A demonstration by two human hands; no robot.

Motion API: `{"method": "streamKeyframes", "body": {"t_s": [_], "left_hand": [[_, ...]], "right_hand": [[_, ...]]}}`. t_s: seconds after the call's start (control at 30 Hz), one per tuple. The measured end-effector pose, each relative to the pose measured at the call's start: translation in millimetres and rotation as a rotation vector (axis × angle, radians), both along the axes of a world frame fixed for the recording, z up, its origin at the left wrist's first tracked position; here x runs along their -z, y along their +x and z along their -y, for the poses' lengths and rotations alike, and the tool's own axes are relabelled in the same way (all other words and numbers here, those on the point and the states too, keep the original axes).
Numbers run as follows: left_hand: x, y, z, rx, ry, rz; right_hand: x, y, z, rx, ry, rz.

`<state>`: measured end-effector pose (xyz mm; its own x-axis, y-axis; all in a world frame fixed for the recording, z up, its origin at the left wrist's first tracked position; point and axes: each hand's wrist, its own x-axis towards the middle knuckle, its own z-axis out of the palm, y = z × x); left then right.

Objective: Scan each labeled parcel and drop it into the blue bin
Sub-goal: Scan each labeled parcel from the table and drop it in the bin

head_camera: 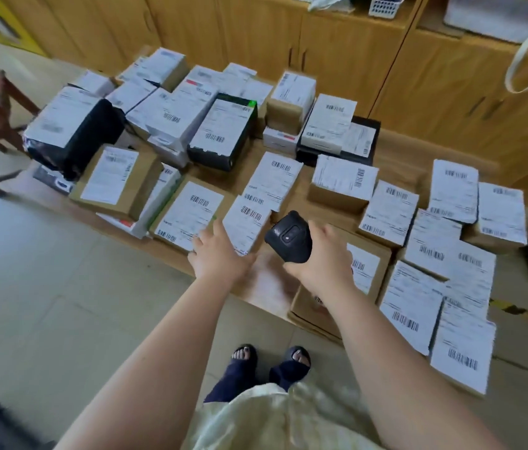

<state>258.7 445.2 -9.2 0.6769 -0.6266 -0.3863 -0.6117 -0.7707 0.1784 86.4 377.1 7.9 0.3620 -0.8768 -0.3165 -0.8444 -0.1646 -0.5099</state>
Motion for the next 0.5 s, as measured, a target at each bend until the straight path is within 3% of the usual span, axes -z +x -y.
{"method": "streamKeyframes", "body": {"t_s": [0.2, 0.5], "left_hand": [[10.8, 7.2, 13.1, 0.029, -0.041, 0.04], [1.2, 8.9, 7.2, -0.031, -0.118, -0.054]], "right_hand": [[8.7, 4.4, 13.6, 0.012, 0.051, -0.038], [-4.0, 2.1, 30.3, 0.014, -0.017, -0.046]]}}
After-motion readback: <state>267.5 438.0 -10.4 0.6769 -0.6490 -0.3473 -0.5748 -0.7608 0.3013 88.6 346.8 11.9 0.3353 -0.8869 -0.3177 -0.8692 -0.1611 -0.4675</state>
